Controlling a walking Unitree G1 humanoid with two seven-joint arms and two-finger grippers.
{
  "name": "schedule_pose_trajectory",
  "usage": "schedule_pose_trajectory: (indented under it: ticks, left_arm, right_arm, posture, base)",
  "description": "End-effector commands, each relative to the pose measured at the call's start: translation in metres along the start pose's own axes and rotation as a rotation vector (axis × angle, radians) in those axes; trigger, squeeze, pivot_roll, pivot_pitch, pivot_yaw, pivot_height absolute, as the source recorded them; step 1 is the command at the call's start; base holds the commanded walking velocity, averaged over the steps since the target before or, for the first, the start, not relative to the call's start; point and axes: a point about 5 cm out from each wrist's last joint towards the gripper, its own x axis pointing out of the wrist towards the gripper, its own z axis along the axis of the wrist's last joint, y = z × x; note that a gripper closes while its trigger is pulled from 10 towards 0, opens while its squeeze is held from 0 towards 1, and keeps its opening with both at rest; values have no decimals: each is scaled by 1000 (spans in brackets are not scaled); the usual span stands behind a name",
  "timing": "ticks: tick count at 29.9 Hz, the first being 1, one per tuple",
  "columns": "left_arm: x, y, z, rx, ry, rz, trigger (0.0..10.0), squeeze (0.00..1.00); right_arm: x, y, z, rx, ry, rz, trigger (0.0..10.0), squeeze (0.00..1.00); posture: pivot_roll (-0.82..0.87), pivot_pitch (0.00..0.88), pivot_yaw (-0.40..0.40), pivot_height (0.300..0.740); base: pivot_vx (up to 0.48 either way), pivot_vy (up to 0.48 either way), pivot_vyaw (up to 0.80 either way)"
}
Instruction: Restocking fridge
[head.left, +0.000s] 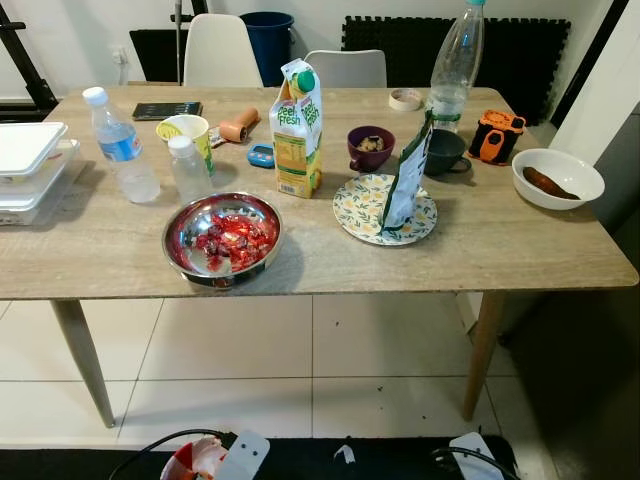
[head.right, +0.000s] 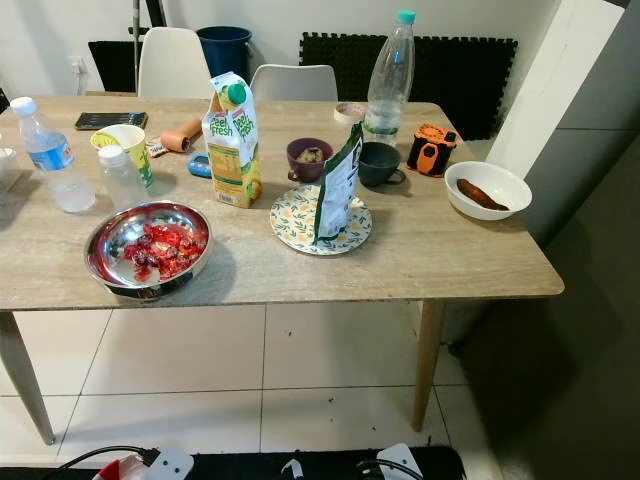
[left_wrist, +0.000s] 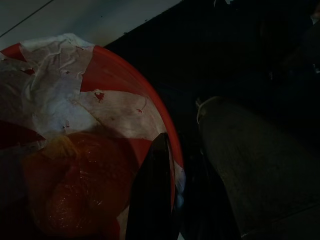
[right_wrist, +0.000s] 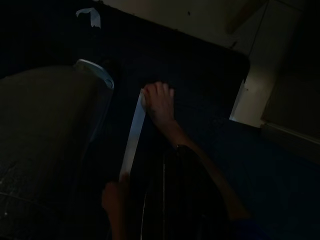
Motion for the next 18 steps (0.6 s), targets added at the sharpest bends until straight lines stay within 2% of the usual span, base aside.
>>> schedule_pose_trajectory:
  ticks: [1, 18]
  left_arm:
    - [-2, -13, -22, 5, 82, -47, 10000, 0]
    - [-2, -15, -21, 5, 79, -51, 10000, 0]
  right_arm:
    - [-2, 5, -15, 8, 51, 15, 10000, 0]
    - [-2, 5, -15, 12, 50, 15, 10000, 0]
  posture:
    - [-42, 111, -14, 740]
    - [-44, 110, -12, 740]
  base:
    - [0, 0, 0]
    - [0, 0, 0]
